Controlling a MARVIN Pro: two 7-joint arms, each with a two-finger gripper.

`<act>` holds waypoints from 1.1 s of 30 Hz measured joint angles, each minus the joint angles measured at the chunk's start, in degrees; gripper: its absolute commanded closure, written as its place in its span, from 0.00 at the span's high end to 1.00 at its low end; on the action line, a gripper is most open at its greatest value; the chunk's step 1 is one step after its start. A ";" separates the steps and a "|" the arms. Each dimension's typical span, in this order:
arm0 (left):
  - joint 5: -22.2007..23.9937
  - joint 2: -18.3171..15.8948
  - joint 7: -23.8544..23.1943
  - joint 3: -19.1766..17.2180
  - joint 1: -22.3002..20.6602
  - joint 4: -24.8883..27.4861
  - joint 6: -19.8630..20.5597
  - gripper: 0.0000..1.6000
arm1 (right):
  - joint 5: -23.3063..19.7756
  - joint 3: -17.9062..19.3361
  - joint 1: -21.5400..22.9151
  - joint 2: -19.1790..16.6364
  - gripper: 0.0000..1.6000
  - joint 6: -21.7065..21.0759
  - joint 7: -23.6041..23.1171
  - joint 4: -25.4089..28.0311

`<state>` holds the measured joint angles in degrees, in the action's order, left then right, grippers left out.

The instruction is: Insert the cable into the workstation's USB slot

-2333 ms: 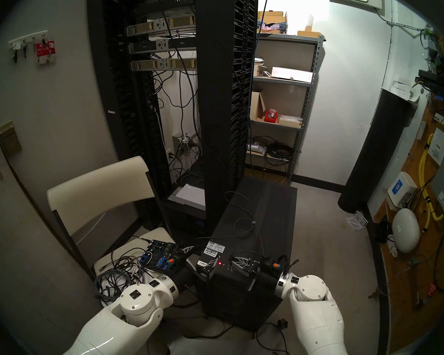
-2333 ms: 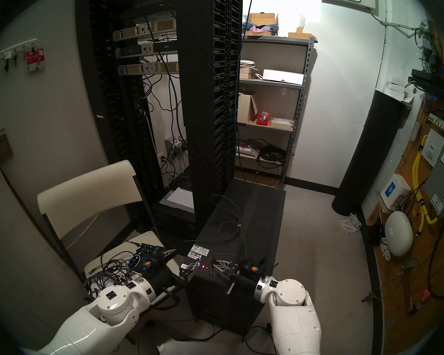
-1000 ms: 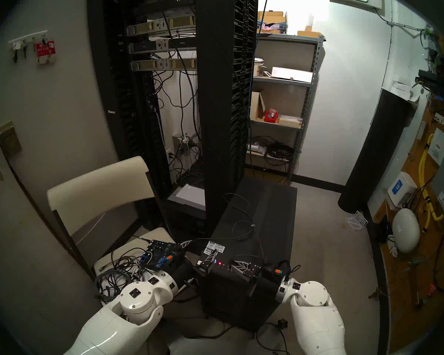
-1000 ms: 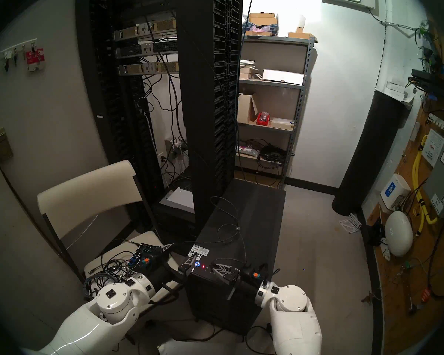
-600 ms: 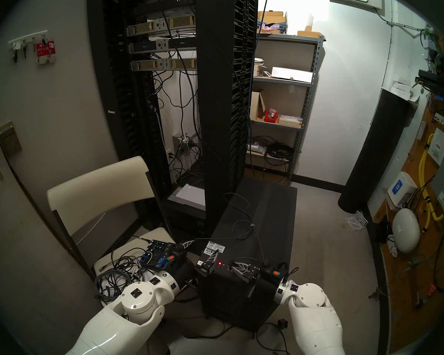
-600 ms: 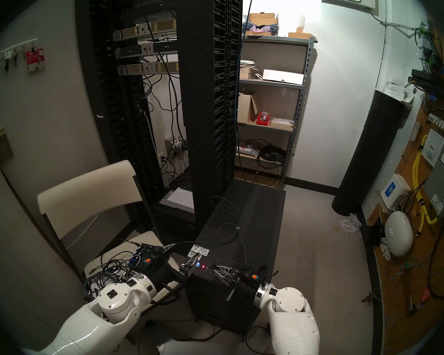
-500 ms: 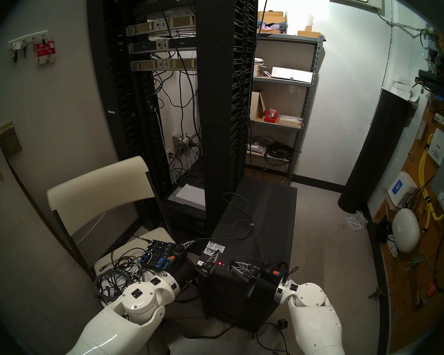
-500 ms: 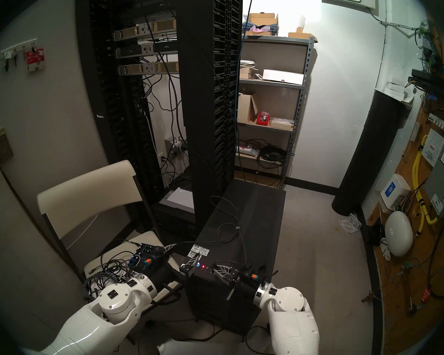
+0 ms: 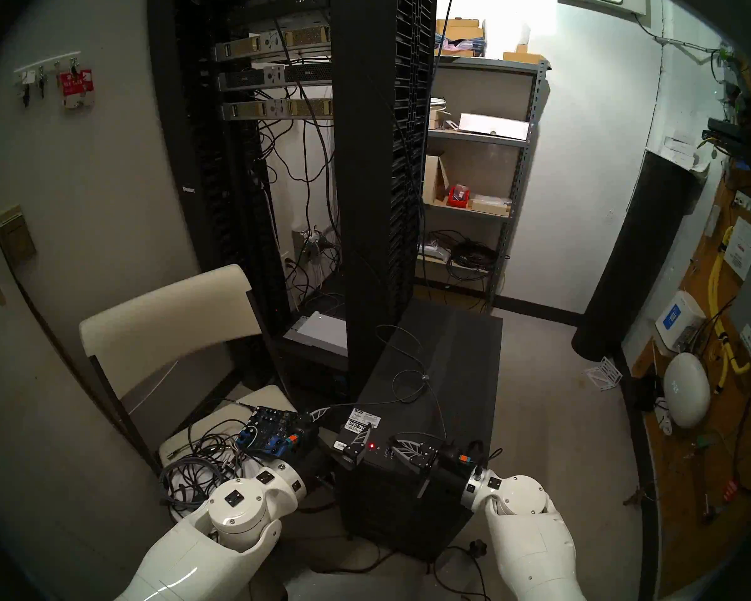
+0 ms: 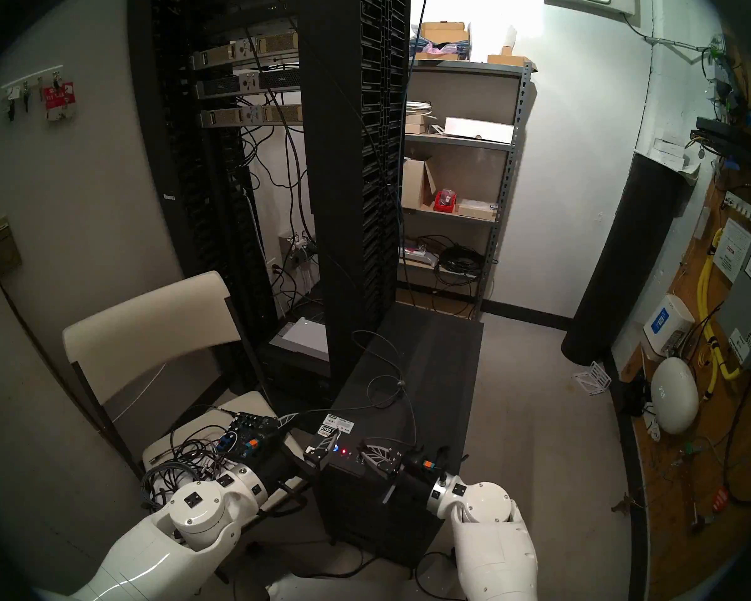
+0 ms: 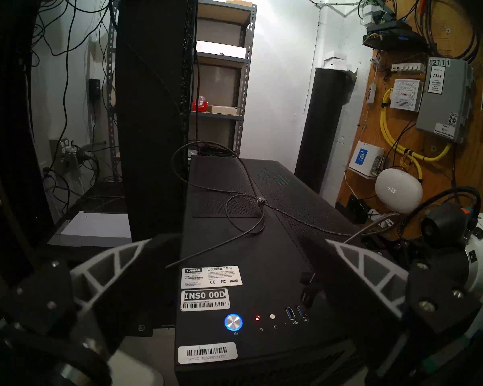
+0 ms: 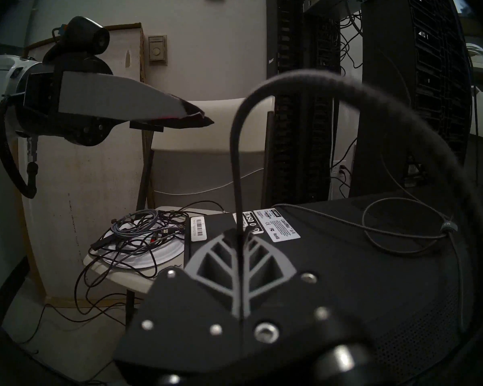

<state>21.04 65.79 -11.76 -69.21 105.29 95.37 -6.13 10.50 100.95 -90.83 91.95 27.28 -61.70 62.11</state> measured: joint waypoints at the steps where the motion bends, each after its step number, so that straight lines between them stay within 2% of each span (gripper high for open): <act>1: 0.00 0.01 0.00 0.01 0.00 0.00 0.00 1.00 | 0.10 -0.02 0.05 -0.03 0.00 0.00 0.02 -0.08; 33: -0.11 0.13 -0.09 0.10 0.39 0.09 -0.25 1.00 | 1.58 -1.00 1.69 -0.20 0.00 -0.93 0.58 -1.69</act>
<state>20.93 65.93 -11.85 -69.11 105.68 95.46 -6.38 12.08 99.95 -89.14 91.75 26.36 -61.12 60.42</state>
